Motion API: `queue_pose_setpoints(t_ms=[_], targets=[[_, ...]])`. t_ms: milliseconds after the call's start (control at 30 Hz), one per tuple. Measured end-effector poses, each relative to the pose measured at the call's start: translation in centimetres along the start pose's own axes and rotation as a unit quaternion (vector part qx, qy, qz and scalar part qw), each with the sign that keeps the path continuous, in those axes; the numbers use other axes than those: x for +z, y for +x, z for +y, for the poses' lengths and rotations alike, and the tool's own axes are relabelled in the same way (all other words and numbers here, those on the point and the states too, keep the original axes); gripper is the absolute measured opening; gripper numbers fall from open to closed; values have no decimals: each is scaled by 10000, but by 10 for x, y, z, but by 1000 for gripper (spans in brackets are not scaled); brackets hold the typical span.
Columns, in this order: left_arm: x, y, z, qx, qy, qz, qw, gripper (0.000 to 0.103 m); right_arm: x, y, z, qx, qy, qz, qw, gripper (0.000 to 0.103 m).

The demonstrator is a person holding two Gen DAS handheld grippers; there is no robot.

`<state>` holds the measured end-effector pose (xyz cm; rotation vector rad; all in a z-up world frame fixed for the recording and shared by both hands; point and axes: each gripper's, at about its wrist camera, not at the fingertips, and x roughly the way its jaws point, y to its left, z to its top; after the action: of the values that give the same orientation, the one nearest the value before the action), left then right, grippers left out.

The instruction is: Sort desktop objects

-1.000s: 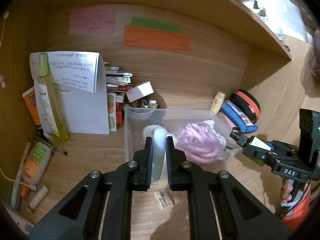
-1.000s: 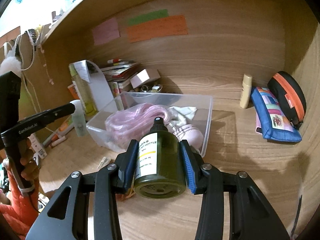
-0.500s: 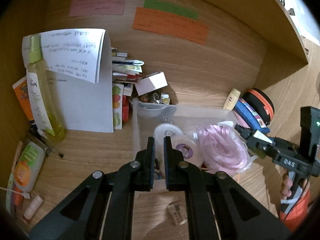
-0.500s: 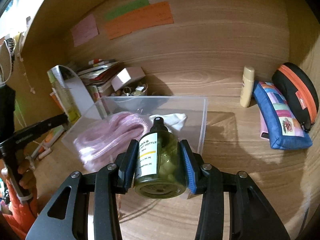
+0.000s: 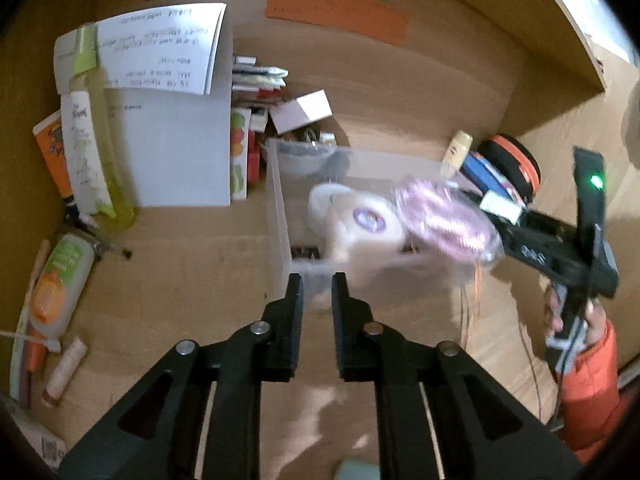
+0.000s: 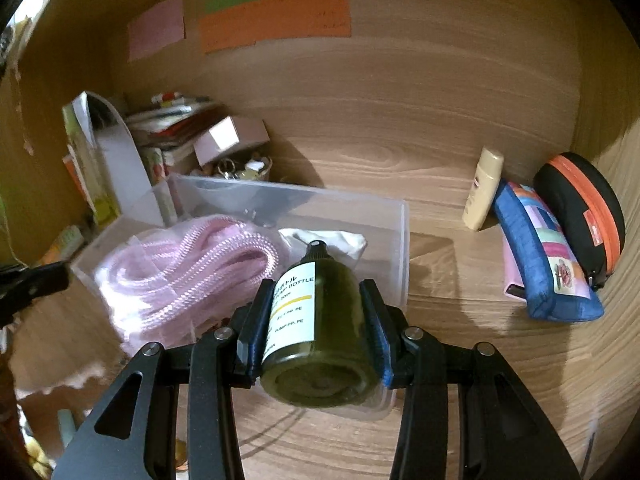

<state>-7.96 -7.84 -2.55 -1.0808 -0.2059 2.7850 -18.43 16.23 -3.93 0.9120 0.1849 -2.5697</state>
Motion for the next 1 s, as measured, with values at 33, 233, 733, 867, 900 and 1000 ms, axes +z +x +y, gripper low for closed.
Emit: queue_pose_setpoints(t_ms=[33,233,733,867,900,1000], targets=[[-5,-2,-1,20,42,38,10000,13,-1,3,1,-43,-18,34,10000,39],[-35,-16,-3,38,137,253,9996,45,-2,5,10,-262,-184,69,9995,40],[-95,-35,-35,-644,898,712,9913,72,-16,-32,16,-557,-131,-38,9984,71],[-105,-29,-36,-795,932,880,9886,72,-23,-47,20,-515,-170,-114,9985,72],[-107,-26,-36,-833,933,926,9878,72,-25,-50,21,-511,-183,-119,9985,72],[-113,-21,-36,-887,985,993,9862,72,-31,-57,23,-443,-194,-93,9988,73]])
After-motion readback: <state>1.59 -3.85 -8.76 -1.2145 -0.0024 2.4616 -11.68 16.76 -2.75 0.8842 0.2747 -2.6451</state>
